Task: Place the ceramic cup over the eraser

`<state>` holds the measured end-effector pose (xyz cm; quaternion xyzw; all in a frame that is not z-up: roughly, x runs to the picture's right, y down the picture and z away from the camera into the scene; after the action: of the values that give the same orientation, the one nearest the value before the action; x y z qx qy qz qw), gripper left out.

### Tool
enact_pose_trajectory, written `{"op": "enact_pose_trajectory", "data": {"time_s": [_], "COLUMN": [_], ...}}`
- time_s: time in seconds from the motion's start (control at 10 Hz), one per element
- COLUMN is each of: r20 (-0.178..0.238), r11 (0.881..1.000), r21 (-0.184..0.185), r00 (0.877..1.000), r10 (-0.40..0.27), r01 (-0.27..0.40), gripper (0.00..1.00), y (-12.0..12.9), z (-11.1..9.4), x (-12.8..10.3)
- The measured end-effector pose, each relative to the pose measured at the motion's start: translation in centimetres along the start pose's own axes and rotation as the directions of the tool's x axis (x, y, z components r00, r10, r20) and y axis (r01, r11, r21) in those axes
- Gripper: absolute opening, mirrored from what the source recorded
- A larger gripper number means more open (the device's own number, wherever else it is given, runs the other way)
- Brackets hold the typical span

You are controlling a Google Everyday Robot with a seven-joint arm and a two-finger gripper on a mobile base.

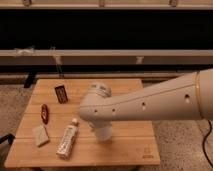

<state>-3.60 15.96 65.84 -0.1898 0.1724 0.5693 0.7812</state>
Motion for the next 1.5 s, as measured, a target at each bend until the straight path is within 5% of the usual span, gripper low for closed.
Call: {"op": "enact_pose_trajectory", "data": {"time_s": [0.3, 0.8, 1.5], "r20": [0.026, 0.043, 0.055], "r11": [0.993, 0.969, 0.909], "r21": [0.037, 0.038, 0.026], "r00": [0.993, 0.968, 0.908], "r10": [-0.113, -0.246, -0.416], "r01": [0.112, 0.245, 0.416], "gripper": [0.0, 0.0, 0.0], "y": [3.9, 7.8, 12.3], "z": [-3.7, -6.3, -7.0], "x": [-4.6, -12.8, -22.4]}}
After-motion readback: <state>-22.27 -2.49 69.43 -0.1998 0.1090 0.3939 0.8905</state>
